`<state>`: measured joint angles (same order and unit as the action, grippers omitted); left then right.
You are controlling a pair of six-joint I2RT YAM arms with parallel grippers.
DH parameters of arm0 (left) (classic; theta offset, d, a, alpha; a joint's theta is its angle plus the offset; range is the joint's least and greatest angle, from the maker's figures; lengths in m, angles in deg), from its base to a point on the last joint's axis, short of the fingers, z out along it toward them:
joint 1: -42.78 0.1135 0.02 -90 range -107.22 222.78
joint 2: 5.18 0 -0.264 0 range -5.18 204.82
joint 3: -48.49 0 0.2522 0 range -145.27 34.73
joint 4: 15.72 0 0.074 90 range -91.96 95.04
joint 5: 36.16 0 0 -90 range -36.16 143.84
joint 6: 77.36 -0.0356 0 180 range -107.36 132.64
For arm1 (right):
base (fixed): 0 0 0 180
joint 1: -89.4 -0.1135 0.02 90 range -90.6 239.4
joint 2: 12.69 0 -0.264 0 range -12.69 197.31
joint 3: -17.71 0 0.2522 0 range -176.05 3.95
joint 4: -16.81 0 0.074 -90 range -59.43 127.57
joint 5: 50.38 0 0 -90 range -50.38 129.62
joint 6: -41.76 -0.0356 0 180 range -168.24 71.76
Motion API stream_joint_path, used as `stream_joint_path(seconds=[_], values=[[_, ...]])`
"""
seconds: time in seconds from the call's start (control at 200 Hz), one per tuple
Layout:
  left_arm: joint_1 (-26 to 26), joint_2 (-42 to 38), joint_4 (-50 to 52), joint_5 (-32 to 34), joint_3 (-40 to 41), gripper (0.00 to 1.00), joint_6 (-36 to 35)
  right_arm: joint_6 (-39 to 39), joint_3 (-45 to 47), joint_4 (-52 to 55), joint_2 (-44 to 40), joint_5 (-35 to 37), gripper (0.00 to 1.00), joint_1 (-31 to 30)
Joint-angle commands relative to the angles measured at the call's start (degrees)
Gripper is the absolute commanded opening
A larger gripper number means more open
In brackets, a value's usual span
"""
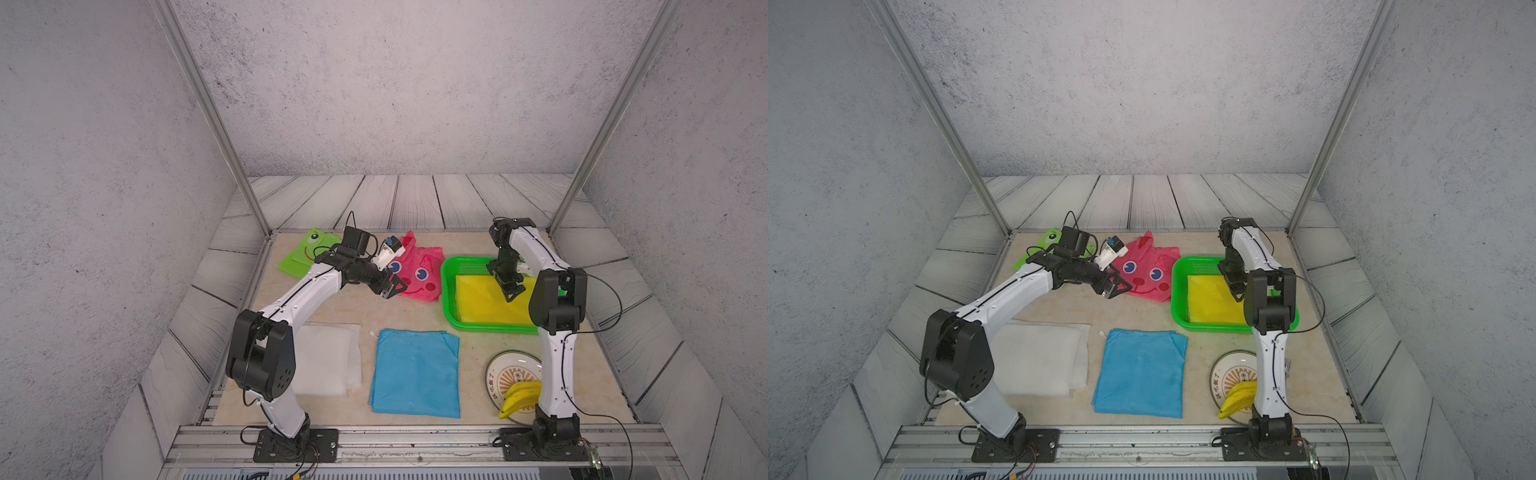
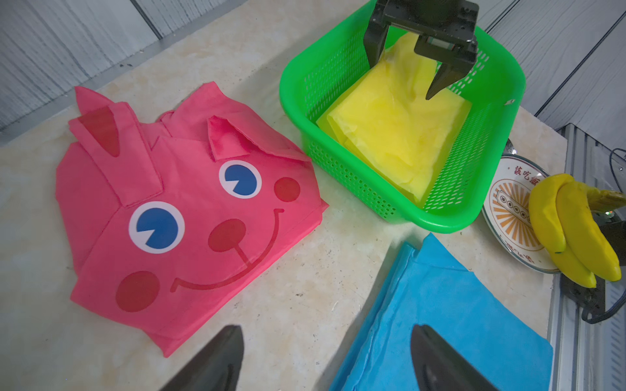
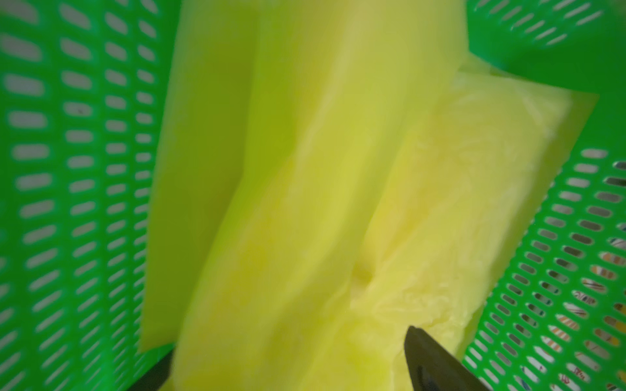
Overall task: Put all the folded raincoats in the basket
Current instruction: Place the raincoat in the basket.
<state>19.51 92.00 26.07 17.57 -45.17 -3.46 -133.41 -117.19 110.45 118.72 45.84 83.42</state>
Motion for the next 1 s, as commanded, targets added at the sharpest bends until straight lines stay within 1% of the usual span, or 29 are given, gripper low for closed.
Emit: stream_joint_path(seconds=[0.0,0.05,0.17,0.26,0.35,0.395,0.415,0.44,0.545,0.621,0.701,0.771,0.821,0.916,0.996], values=[[0.63,-2.92,1.38,-0.36,-1.23,0.84,-1.17,3.46,-2.19,0.79,-4.59,1.54,0.95,0.32],[0.76,-3.37,1.41,-0.53,-0.60,0.84,-1.28,4.71,-2.04,0.32,-5.84,1.33,0.95,0.18],[1.41,-4.45,2.06,-0.55,0.86,0.84,-1.97,10.76,-1.87,-0.42,-9.27,2.15,0.95,0.14],[2.19,-5.11,3.65,0.26,1.21,0.84,-2.58,20.52,-0.32,-2.28,-12.53,3.27,0.93,0.11],[3.32,-5.84,5.87,1.03,1.22,0.84,-3.51,33.99,6.73,-8.98,-17.37,1.02,0.86,-0.01],[3.94,-6.25,7.01,0.86,1.24,0.84,-4.19,40.12,12.06,-13.45,-20.25,-0.61,0.76,0.00],[4.21,-6.37,7.53,0.70,1.24,0.84,-4.64,42.51,14.45,-15.25,-21.42,-1.20,0.70,-0.02],[4.57,-6.60,8.16,0.68,1.28,0.83,-5.06,44.88,17.20,-17.07,-22.81,-1.44,0.65,-0.13],[6.35,-7.46,9.23,0.85,2.35,0.83,-5.88,54.50,28.48,-25.70,-26.80,-4.98,0.58,-0.16],[8.01,-7.89,8.86,1.26,3.66,0.83,-5.33,59.61,30.70,-27.55,-25.76,-6.56,0.56,-0.16],[9.96,-8.24,8.22,1.75,5.60,0.83,-5.55,62.59,29.31,-27.80,-22.14,-4.01,0.55,-0.22],[11.33,-8.93,6.58,1.88,7.95,0.84,-6.13,63.19,28.81,-29.48,-19.80,0.77,0.55,-0.13],[11.87,-9.46,5.06,3.15,9.36,0.84,-6.03,63.19,29.11,-31.09,-18.79,3.66,0.55,0.34],[12.36,-10.00,4.33,4.17,10.51,0.84,-5.28,64.18,29.04,-31.04,-17.12,3.13,0.56,1.93],[12.62,-10.48,3.48,4.61,11.71,0.84,-4.68,64.60,30.78,-32.10,-15.99,0.72,0.58,2.93]])
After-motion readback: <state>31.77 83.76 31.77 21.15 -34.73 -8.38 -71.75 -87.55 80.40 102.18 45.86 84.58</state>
